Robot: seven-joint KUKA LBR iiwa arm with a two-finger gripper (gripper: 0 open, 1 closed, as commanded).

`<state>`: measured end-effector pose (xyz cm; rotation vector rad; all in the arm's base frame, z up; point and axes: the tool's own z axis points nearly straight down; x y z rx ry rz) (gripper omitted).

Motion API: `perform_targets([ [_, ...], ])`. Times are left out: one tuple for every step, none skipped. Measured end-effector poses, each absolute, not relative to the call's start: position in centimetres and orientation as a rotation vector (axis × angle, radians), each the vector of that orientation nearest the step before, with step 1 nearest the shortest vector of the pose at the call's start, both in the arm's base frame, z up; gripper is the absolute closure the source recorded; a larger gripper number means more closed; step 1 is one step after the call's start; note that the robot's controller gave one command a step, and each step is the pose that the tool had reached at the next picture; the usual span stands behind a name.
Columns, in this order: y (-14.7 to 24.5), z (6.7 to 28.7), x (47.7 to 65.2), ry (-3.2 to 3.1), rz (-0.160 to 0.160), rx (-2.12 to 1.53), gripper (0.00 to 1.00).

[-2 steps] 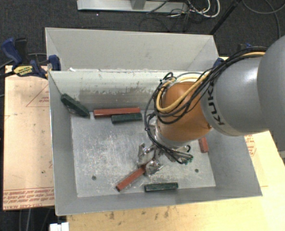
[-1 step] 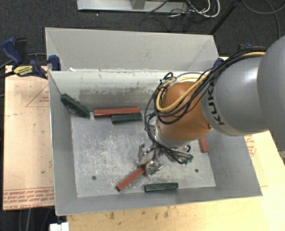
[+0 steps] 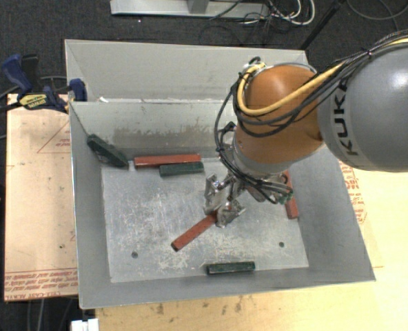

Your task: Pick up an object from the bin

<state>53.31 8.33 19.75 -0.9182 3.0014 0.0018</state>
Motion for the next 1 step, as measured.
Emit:
perform_targets([
  [8.32, 19.75, 53.31, 3.001, 0.002, -0.918, 1.0],
])
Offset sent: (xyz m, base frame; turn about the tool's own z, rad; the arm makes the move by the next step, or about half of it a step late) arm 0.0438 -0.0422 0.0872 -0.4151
